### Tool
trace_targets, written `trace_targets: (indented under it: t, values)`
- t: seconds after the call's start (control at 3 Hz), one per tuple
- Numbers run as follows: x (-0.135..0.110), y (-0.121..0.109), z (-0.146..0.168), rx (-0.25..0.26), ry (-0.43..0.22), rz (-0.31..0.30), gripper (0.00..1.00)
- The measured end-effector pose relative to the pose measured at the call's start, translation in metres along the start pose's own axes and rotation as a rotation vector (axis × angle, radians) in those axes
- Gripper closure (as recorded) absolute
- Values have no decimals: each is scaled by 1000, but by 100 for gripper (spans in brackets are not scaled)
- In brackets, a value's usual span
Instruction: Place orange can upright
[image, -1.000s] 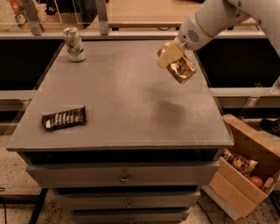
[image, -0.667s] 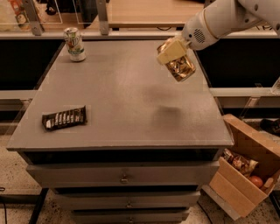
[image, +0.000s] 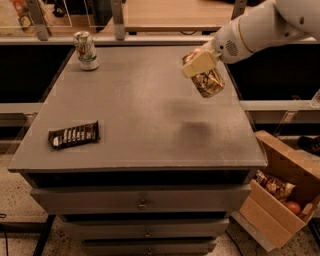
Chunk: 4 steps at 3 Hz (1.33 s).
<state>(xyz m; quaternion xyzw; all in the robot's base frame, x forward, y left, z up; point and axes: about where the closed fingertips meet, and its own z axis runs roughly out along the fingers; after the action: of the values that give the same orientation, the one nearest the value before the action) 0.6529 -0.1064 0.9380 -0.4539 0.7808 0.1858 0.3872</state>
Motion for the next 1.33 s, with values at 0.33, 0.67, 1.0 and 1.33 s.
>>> trace_targets:
  t: [0.33, 0.67, 1.0, 1.33]
  values:
    - [19, 11, -2, 16, -151, -5, 100]
    - [29, 14, -22, 12, -334, -36, 100]
    - [23, 22, -37, -33, -496, -135, 100]
    - [18, 27, -34, -24, -512, -226, 100]
